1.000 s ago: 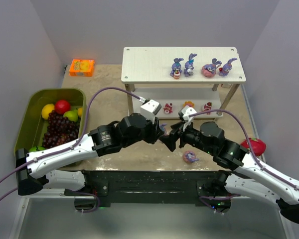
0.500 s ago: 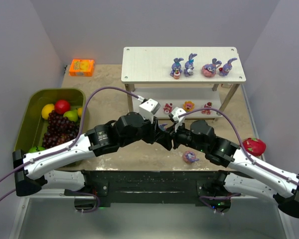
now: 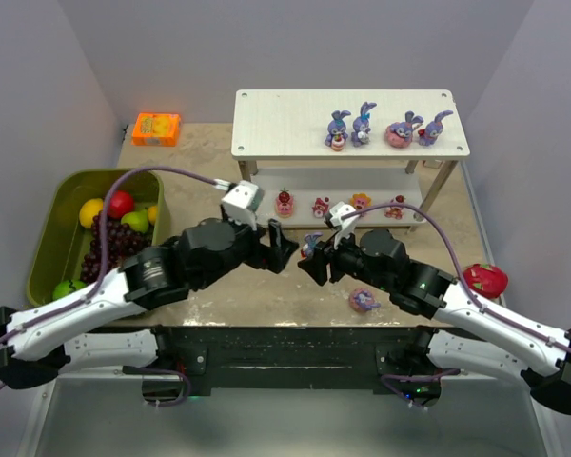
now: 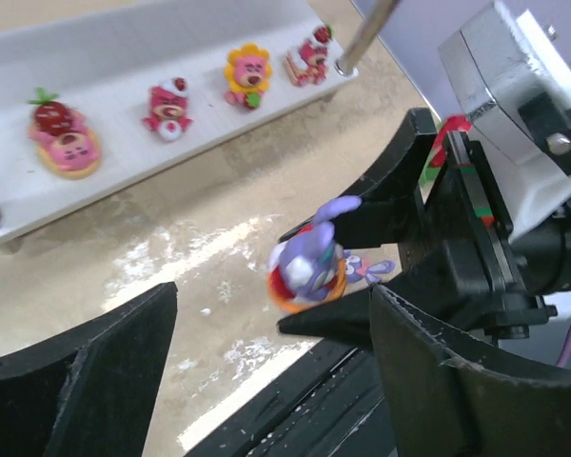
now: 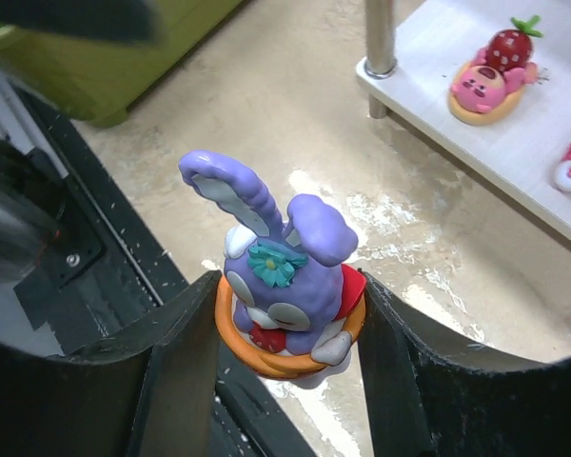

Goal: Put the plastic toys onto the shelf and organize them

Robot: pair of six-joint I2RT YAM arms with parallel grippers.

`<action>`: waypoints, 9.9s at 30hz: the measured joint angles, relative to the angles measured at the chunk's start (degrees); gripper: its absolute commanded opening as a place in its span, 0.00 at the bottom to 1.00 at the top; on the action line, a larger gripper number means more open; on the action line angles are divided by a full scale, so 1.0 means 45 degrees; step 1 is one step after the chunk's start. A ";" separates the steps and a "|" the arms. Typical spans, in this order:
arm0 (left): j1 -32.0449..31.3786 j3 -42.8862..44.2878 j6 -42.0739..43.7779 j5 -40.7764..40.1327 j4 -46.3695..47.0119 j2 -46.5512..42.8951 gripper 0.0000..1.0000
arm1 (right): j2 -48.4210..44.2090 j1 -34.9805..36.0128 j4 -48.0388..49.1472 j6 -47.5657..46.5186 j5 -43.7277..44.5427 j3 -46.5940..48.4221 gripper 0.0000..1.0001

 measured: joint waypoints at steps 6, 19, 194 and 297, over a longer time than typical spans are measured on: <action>-0.0015 -0.0816 -0.0364 -0.1666 -0.0549 -0.3881 0.89 | 0.0019 -0.0005 -0.0175 0.0476 0.1253 0.0364 0.00; -0.0024 -0.2011 -0.1933 -0.3288 -0.4080 -0.5207 0.90 | 0.3298 -0.0010 0.0631 -0.0622 0.4381 0.6329 0.00; -0.2064 0.0831 0.0291 0.2822 0.8286 1.1375 0.03 | -0.1093 -0.6003 -0.5659 0.0175 0.1545 0.8417 0.75; 0.3079 -0.7281 -0.6819 -0.1209 -0.2079 -0.0699 0.52 | -0.1991 -0.5843 -0.2963 0.2181 -0.3133 -0.0296 0.67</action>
